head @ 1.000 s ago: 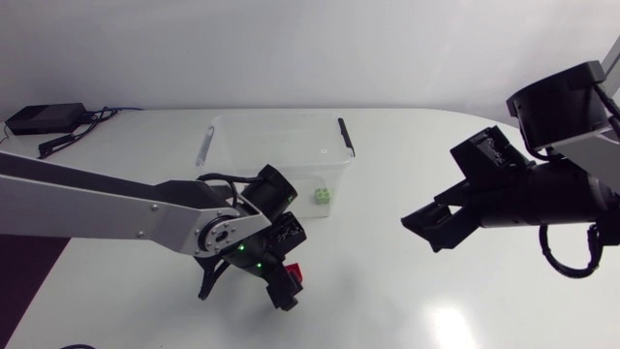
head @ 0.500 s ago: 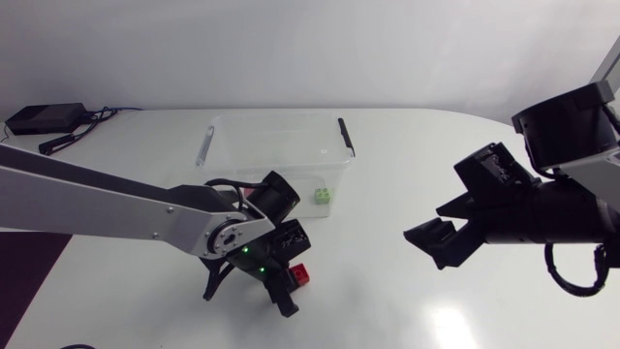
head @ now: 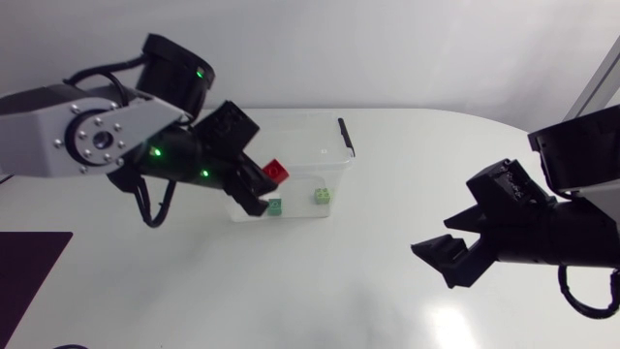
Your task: Place the duplo bricks in the container
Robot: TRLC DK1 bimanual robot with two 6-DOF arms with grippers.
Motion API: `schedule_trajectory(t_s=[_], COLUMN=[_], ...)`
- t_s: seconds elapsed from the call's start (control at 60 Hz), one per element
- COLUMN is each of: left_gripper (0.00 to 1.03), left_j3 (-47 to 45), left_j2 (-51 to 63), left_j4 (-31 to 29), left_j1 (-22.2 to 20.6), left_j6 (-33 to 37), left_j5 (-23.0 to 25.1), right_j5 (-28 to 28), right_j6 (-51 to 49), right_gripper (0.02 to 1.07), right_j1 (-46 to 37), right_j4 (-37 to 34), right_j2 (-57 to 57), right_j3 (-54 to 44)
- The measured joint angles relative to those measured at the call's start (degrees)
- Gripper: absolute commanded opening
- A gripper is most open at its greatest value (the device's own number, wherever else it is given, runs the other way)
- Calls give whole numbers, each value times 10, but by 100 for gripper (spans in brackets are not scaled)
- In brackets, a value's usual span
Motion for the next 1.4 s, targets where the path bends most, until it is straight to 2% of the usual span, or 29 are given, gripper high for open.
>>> schedule_trajectory(t_s=[0.2, 0.317, 0.383, 0.45, 0.567, 0.6, 0.85, 1.033, 1.4], left_gripper=[25, 28, 43, 66, 95, 99, 99, 99, 99], left_j3=[33, 62, 67, 68, 74, 74, 73, 44, -123], left_j2=[5, 51, 83, 110, 147, 152, 139, 44, -169], left_j4=[49, 80, 102, 116, 123, 125, 131, 157, 231], left_j1=[54, 79, 92, 102, 115, 118, 143, 166, 260], left_j6=[-28, -38, -44, -46, -52, -52, -57, -57, -56], left_j5=[2, -1, -16, -31, -46, -49, -66, -83, -94], right_j5=[0, 0, 0, 1, 5, 6, 25, 50, 64], right_j6=[0, 0, 0, 0, 0, 0, 0, 0, -2], right_gripper=[100, 100, 100, 100, 100, 101, 101, 102, 102], right_j1=[0, -3, -3, -3, -3, -3, -16, -50, -136], right_j4=[-11, -13, -15, -16, -17, -19, -23, -4, 27], right_j2=[-20, -30, -35, -40, -50, -53, -87, -127, -230], right_j3=[-14, -22, -23, -24, -24, -24, -24, -24, -45])
